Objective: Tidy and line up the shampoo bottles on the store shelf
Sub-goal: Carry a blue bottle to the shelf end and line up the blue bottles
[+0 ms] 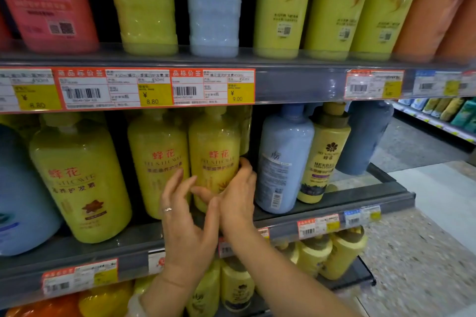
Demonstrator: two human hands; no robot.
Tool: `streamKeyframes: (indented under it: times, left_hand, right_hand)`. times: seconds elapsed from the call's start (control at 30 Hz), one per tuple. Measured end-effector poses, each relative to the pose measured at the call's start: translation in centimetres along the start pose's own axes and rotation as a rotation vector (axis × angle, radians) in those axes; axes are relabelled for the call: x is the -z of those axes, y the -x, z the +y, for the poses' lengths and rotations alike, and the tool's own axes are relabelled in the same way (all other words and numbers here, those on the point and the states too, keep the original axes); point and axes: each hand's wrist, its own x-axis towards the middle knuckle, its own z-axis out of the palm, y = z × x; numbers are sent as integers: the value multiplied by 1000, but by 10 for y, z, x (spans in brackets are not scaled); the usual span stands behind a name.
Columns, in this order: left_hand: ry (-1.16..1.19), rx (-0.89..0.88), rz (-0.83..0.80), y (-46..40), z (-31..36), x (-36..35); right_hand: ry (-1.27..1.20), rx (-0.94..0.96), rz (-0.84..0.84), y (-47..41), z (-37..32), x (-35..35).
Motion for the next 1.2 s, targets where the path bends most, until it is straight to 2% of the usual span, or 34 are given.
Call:
streamKeyframes:
  times: [0.07, 0.13, 0.23, 0.33, 0.4, 0.47, 0.57, 0.7, 0.83, 1.03, 1.2]
  left_hand:
    - [44, 14, -36, 0, 2, -3]
    - [87, 5, -96, 1, 4, -4]
    - [116, -25, -235, 5, 9, -13]
    - [75, 20, -475, 10, 27, -34]
    - [61, 99, -574, 12, 42, -53]
    - [92, 186, -567, 8, 55, -71]
    - [115, 320, -479, -3, 64, -95]
    - [126, 485, -380, -13, 63, -122]
    - [141, 539, -297, -19, 57, -129]
    - [320, 536, -489, -40, 37, -119]
    - [337, 536, -504, -37, 36, -118]
  right_hand:
    - [-2, 25, -75, 5, 6, 9]
    - [-38, 127, -119, 17, 20, 32]
    - [-108, 218, 74, 30, 49, 81]
    - [-231, 98, 320, 16, 73, 123]
    - [-213, 8, 367, -5, 89, 142]
    - [-178, -57, 236, -24, 97, 150]
    - [-238, -16, 22, -48, 101, 149]
    - [-252, 9, -37, -64, 102, 146]
    - [-231, -17, -106, -69, 107, 153]
    - [-192, -71, -290, -89, 109, 171]
    - [-169, -156, -275, -89, 111, 170]
